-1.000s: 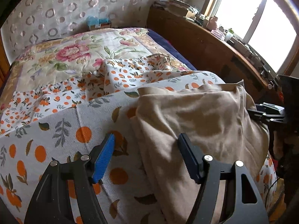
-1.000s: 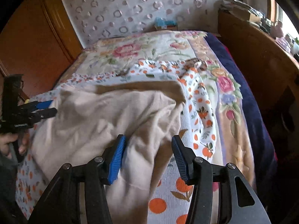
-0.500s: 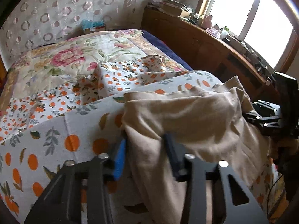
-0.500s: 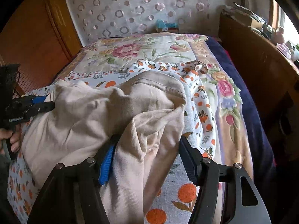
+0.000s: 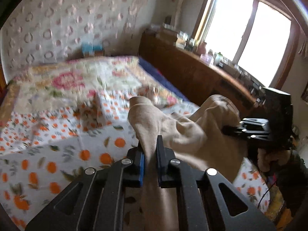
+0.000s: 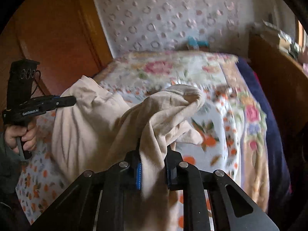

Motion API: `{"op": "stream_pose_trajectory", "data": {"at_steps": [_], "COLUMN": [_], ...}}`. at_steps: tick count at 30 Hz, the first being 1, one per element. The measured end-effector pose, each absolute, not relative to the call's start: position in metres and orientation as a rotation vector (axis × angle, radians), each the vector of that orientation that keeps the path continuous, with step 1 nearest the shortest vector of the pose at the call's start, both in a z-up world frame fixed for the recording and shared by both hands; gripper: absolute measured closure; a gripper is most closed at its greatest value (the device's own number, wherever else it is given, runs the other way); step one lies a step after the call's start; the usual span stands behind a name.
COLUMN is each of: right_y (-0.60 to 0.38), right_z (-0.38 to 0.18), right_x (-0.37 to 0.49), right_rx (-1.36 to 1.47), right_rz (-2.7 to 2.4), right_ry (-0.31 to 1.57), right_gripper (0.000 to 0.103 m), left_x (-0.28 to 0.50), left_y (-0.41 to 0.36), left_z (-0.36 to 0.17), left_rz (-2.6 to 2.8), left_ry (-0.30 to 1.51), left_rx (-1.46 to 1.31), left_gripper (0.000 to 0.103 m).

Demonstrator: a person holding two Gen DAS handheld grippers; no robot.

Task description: Fold small clothes

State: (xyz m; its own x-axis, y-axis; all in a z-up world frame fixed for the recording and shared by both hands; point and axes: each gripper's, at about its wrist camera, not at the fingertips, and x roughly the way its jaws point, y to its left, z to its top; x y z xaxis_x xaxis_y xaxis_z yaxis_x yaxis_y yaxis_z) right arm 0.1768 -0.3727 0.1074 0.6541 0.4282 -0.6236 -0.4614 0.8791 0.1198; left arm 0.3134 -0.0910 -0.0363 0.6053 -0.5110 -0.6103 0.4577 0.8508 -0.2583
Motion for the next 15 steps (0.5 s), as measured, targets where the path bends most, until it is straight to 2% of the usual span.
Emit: {"op": "stream_pose_trajectory", "data": {"at_steps": [7,15], "right_y": [-0.298,-0.135], "right_z": [0.132,0.148], "right_x": [0.182,0.217], "right_rx": [-0.135,-0.346], "right_rz": [0.642,0.865], "right_ry": [0.599,0.557], "right_gripper": [0.086,0.086], "left_x": [0.268,0.208], "left_y": [-0.005,0.125], "left_z": [0.011,-0.001], "left_rz": [-0.418,-0.107], "left_ry": [0.6,0.566], "left_rx": [-0.107,-0.138], "left_gripper": [0.093,0.093]}}
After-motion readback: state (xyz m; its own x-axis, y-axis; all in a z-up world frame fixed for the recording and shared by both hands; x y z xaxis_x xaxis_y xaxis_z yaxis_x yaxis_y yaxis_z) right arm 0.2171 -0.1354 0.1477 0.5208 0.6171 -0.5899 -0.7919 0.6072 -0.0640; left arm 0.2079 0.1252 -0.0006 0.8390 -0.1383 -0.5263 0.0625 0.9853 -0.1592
